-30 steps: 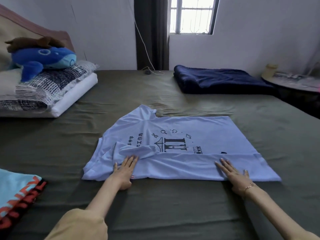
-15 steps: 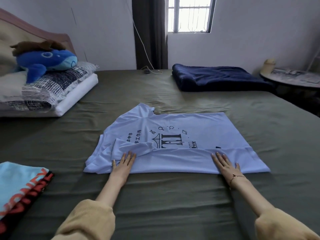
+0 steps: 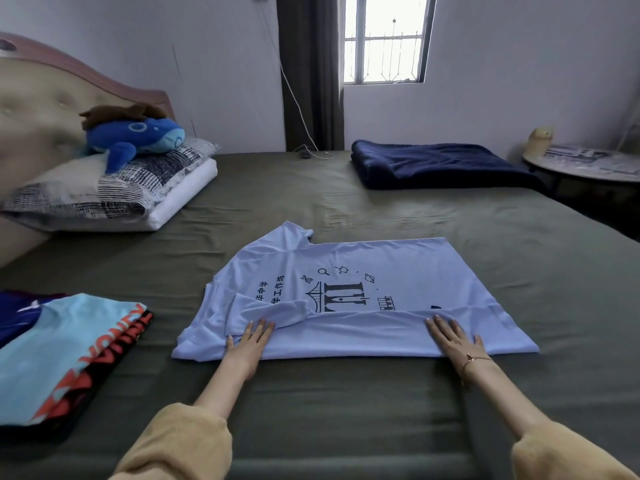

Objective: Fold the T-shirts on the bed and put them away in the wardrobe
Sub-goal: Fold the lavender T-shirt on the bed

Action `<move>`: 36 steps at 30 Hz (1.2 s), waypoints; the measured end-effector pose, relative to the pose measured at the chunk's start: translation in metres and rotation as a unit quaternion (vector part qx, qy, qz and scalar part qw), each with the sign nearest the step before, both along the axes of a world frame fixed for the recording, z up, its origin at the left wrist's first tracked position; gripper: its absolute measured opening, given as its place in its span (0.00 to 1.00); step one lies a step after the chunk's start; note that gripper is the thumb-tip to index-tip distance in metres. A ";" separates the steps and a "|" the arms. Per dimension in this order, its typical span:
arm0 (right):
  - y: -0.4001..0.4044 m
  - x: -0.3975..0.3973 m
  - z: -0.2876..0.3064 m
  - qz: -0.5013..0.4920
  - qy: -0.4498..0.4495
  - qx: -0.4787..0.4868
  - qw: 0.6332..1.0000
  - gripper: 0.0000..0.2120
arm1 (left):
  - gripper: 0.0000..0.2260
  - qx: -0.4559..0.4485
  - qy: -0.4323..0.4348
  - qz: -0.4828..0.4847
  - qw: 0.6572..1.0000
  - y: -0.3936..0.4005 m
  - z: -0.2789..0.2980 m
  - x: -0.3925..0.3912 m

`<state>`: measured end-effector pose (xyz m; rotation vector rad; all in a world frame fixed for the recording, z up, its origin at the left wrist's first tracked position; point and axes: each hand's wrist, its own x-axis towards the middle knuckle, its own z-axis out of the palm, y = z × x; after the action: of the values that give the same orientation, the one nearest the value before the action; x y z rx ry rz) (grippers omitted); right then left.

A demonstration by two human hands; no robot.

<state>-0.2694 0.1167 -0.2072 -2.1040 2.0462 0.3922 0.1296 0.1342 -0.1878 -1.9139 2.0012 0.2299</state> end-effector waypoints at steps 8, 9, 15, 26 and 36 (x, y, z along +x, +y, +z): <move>0.065 0.002 0.010 0.013 0.024 -0.007 1.000 0.48 | 0.38 -0.013 0.003 0.006 1.000 0.069 0.000 -0.003; 0.070 0.001 0.009 0.017 0.024 -0.009 1.000 0.48 | 0.37 -0.016 0.003 0.006 1.000 0.074 0.000 -0.002; 0.102 0.001 0.004 0.014 0.034 -0.008 0.999 0.46 | 0.37 -0.027 0.011 0.005 1.000 0.106 -0.005 -0.002; 0.110 0.004 0.010 0.025 0.083 0.001 0.996 0.42 | 0.30 -0.035 -0.020 0.008 0.999 0.113 0.008 -0.006; 0.066 0.035 0.039 0.024 0.039 -0.102 0.994 0.16 | 0.13 -0.178 -0.021 -0.030 0.983 0.058 0.027 -0.045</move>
<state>-0.2344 0.1831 -0.1682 -2.2932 2.1651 0.2854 0.0848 0.1926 -0.1610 -2.0363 2.1843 -0.1970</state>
